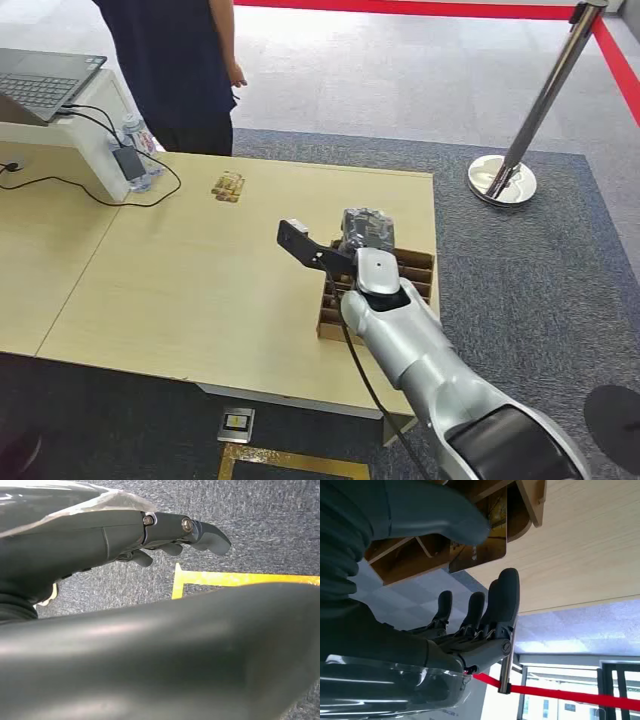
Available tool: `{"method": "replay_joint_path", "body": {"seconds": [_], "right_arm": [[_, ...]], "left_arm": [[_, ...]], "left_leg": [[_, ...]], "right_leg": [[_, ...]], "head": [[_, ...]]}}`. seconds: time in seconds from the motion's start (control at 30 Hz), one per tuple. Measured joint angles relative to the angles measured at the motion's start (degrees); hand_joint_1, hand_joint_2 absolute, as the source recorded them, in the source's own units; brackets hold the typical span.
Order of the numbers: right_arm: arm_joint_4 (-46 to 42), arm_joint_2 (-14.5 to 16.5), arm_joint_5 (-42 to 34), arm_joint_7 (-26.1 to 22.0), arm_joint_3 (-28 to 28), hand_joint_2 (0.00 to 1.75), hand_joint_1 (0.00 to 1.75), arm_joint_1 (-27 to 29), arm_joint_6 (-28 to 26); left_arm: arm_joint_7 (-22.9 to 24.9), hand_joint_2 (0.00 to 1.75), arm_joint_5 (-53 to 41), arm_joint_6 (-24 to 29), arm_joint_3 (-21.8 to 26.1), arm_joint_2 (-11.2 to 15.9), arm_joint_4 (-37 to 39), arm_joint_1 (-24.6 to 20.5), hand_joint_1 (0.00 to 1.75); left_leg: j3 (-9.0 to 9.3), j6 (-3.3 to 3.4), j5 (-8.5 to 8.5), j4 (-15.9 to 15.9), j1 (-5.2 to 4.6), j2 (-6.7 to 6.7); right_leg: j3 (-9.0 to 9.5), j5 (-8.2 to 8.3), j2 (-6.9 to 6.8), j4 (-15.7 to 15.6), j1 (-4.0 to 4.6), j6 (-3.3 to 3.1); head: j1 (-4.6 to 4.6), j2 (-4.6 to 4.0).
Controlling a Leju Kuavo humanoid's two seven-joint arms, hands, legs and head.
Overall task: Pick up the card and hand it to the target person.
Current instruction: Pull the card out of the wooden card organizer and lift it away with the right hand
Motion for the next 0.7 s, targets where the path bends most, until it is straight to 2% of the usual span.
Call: {"method": "replay_joint_path", "body": {"seconds": [0.23, 0.7], "right_arm": [[0.46, -0.27, 0.0, 0.22, -0.29, 1.75, 0.82, 0.02, 0.01], [1.66, -0.27, -0.15, 0.08, -0.72, 1.75, 0.88, -0.04, 0.16]], "left_arm": [[0.0, 0.0, -0.12, -0.21, -0.02, 0.0, 0.0, 0.0, 0.0], [0.0, 0.0, -0.2, -0.54, -0.04, 0.0, 0.0, -0.03, 0.0]], "left_leg": [[0.0, 0.0, 0.0, 0.0, 0.0, 0.0], [0.0, 0.0, 0.0, 0.0, 0.0, 0.0]], "right_leg": [[0.0, 0.0, 0.0, 0.0, 0.0, 0.0], [0.01, 0.0, 0.0, 0.0, 0.0, 0.0]], "head": [[0.0, 0.0], [0.0, 0.0]]}}
